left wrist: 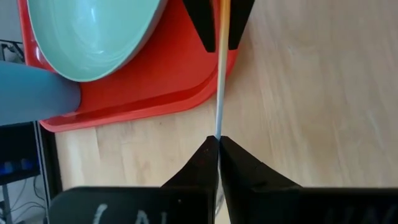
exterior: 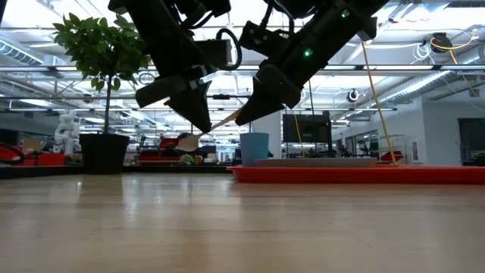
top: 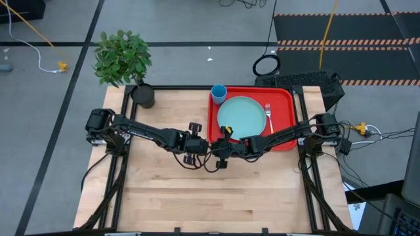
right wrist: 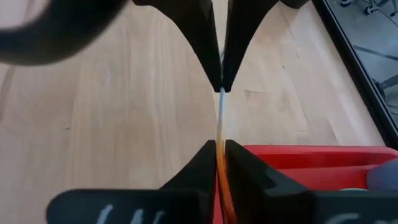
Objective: Pick and place plate/cup/fork/spoon on tray
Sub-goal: Put the orange spoon on the red tray to the right of the orange fork
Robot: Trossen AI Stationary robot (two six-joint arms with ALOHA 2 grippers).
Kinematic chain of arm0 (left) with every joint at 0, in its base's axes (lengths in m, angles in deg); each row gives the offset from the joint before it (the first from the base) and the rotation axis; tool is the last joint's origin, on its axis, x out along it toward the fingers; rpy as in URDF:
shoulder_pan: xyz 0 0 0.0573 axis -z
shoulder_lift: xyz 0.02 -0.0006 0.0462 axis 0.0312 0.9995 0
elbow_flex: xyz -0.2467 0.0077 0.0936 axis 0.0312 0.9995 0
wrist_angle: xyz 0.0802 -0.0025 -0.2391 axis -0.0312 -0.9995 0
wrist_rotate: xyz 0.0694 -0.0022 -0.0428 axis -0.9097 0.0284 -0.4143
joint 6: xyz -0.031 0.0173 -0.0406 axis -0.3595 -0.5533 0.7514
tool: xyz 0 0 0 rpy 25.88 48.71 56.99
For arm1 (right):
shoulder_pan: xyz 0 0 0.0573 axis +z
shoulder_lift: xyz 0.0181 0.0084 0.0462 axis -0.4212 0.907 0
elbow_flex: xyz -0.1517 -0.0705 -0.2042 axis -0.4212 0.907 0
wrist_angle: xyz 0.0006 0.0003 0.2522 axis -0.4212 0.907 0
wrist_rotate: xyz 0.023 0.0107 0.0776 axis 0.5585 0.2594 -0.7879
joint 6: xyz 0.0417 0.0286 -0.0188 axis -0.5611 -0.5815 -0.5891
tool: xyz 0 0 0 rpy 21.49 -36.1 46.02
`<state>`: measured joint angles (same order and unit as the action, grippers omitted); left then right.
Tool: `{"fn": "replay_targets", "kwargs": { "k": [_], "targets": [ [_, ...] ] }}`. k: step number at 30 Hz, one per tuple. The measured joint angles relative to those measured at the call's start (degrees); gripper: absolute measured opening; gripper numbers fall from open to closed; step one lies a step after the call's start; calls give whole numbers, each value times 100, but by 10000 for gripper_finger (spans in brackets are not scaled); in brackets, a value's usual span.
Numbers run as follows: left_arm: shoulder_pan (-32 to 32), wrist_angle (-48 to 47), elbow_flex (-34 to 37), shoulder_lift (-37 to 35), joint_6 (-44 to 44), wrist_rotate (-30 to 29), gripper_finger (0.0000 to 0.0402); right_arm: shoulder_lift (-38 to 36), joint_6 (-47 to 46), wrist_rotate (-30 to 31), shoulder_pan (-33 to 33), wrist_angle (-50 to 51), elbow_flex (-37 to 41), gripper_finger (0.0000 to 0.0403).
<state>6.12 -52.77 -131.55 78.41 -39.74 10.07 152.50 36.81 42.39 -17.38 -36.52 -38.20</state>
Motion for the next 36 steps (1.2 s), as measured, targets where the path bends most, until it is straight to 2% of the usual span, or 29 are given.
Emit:
{"fn": "replay_targets", "kwargs": {
  "k": [4,12,18,26,29,32,36],
  "targets": [
    [2,31,0,-1,172,-100,23,0,-4,4,-5,24,0,10],
    [2,31,-2,-1,289,-115,82,0,-2,5,-11,37,2,1],
    [13,-100,-4,-60,490,-121,87,-88,45,6,-11,156,3,1],
    [92,-917,-16,-915,1285,-107,88,-669,116,332,92,1140,11,0],
    [99,-912,4,-1262,1572,-104,88,-925,148,380,198,1415,41,0],
    [100,-543,251,-1511,1622,-109,88,-1187,155,751,366,1812,101,0],
    [2,976,1074,-1918,1078,231,88,-1504,255,1650,776,2435,111,0]
  ]
}}
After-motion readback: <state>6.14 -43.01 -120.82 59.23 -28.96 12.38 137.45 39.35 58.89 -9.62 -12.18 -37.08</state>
